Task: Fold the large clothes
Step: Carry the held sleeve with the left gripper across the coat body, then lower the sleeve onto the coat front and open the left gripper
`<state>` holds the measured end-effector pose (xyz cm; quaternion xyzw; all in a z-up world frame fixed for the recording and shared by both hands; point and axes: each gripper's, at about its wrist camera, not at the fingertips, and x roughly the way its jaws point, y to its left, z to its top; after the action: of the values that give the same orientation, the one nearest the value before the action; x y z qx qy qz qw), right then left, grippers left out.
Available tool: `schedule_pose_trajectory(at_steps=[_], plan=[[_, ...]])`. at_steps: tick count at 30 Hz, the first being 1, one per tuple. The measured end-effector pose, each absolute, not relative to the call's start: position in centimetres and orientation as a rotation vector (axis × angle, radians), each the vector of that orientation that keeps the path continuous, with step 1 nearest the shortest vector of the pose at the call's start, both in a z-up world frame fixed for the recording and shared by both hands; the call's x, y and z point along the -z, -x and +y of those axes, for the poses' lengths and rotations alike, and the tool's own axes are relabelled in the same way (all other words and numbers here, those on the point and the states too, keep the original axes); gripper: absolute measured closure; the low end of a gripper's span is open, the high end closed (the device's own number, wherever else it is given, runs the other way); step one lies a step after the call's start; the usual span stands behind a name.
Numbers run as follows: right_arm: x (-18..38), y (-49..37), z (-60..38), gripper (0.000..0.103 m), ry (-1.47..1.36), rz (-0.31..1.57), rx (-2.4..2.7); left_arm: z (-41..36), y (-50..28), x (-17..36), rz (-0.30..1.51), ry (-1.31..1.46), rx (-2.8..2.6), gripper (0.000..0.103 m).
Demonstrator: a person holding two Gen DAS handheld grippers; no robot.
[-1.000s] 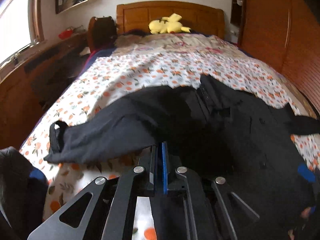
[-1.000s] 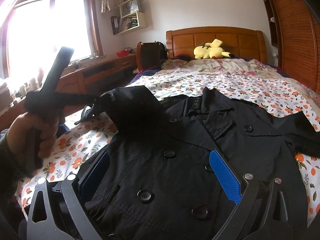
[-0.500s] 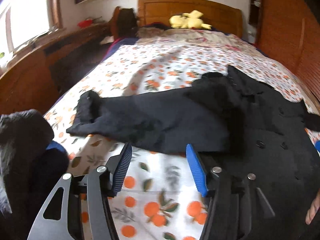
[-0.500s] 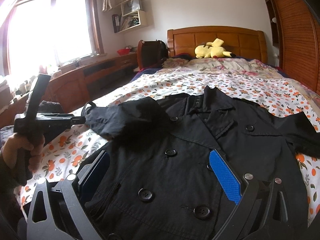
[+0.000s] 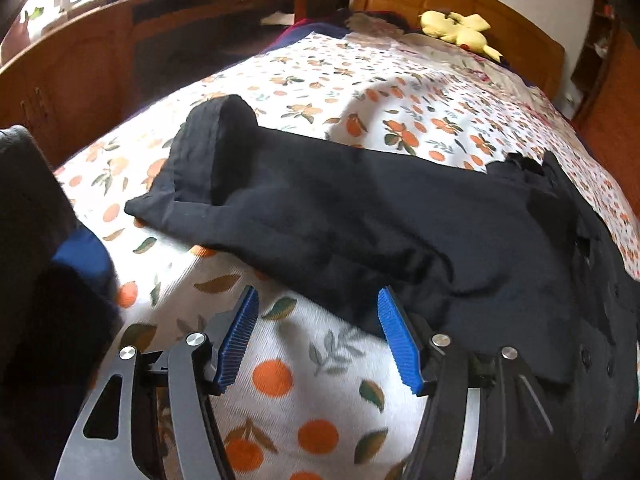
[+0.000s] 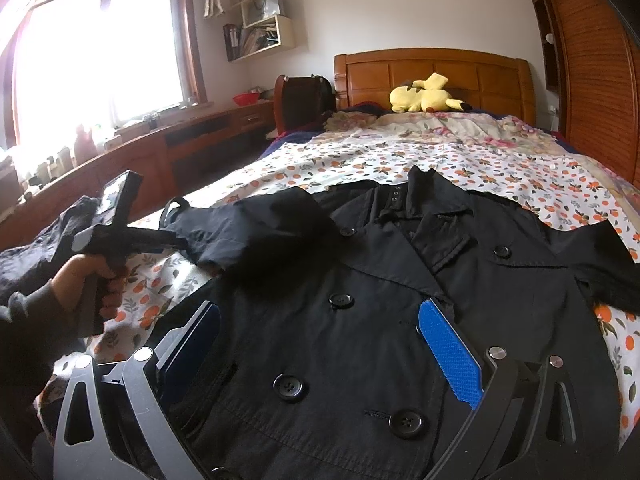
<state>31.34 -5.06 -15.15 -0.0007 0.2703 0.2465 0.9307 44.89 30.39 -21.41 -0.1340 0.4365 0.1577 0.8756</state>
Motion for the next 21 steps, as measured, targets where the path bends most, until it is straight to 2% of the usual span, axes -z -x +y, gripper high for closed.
schedule_pose_trajectory(at_steps=[3, 5, 7, 8, 21], plan=[[15.2, -31.2, -4.9, 0.007, 0.015, 0.546, -0.501, 30.2, -45.8, 21.5, 0.910, 0.269, -0.329, 0.040], [15.2, -31.3, -4.8, 0.007, 0.014, 0.547, -0.504, 29.8, -46.5, 21.5, 0.916, 0.246, -0.332, 0.062], [15.2, -31.2, -4.9, 0.006, 0.018, 0.545, -0.501, 29.6, -47.4, 21.6, 0.933, 0.235, -0.335, 0.097], [15.1, -31.2, -4.9, 0.006, 0.018, 0.544, -0.502, 29.4, -47.5, 21.4, 0.929, 0.229, -0.334, 0.100], [11.5, -27.8, -8.5, 0.006, 0.010, 0.456, -0.484, 17.3, -44.3, 9.9, 0.711, 0.026, -0.206, 0.102]])
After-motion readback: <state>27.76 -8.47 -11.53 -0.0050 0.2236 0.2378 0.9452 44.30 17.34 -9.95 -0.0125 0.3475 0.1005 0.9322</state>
